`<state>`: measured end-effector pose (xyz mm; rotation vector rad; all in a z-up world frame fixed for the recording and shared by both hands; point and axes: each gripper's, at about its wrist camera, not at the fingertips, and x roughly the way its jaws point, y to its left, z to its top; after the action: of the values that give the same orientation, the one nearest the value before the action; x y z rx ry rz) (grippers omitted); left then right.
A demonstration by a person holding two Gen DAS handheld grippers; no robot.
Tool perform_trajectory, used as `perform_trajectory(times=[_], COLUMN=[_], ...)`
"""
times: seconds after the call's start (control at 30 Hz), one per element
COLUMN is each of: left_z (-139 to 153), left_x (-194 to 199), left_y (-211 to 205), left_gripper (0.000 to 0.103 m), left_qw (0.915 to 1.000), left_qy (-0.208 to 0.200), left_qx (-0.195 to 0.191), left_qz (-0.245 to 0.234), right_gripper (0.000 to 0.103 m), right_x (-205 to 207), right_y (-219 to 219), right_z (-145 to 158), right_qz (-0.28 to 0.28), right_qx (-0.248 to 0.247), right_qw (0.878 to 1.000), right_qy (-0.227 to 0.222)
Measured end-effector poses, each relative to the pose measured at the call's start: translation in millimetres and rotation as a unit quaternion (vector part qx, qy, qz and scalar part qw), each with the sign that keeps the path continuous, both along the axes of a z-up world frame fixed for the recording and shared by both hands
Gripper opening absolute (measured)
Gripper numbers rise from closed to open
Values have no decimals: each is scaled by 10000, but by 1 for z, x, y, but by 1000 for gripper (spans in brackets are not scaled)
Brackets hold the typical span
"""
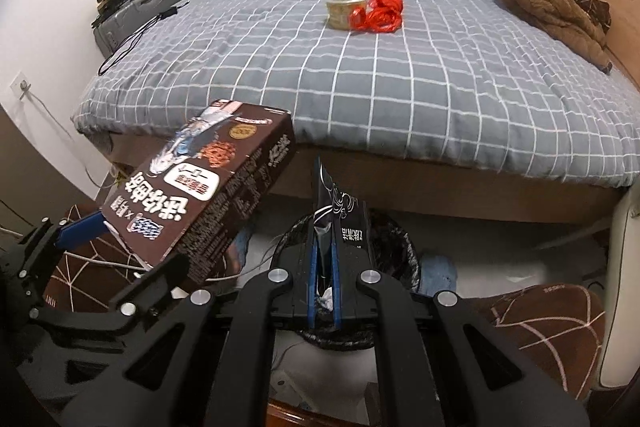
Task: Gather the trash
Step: 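Carry the brown box and black sachet down over the black bin, then open the right tool to drop the sachet while the left tool drops the box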
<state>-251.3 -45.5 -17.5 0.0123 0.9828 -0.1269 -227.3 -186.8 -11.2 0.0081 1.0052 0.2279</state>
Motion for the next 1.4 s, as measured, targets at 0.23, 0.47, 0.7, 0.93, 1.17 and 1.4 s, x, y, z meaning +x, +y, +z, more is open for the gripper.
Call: perform_trajectory(times=[0.23, 0.47, 0.7, 0.93, 1.17, 1.4], left_z=[-33, -64, -90, -106, -121, -131], left_x=[17, 46, 75, 76, 71, 78], left_y=[-2, -3, 0, 0, 4, 18], left_gripper=[88, 88, 88, 88, 88, 88], left_qw=[9997, 9991, 9982, 9966, 9938, 9929], left_qy=[256, 417, 602, 823, 1102, 1191], left_qx=[-18, 48, 30, -19, -17, -24], left_qz=[-36, -5, 17, -84, -118, 26], right_gripper=[5, 5, 5, 5, 5, 8], right_x=[12, 37, 60, 70, 73, 83], right_y=[-3, -13, -17, -11, -7, 8], right_z=[-31, -74, -111, -129, -141, -151], right_qz=[-111, -280, -392, -298, -205, -124], right_qx=[-73, -22, -11, 33, 13, -38], right_qw=[9996, 9979, 9951, 9936, 9922, 9913], right_qy=[241, 581, 908, 1091, 1232, 1307])
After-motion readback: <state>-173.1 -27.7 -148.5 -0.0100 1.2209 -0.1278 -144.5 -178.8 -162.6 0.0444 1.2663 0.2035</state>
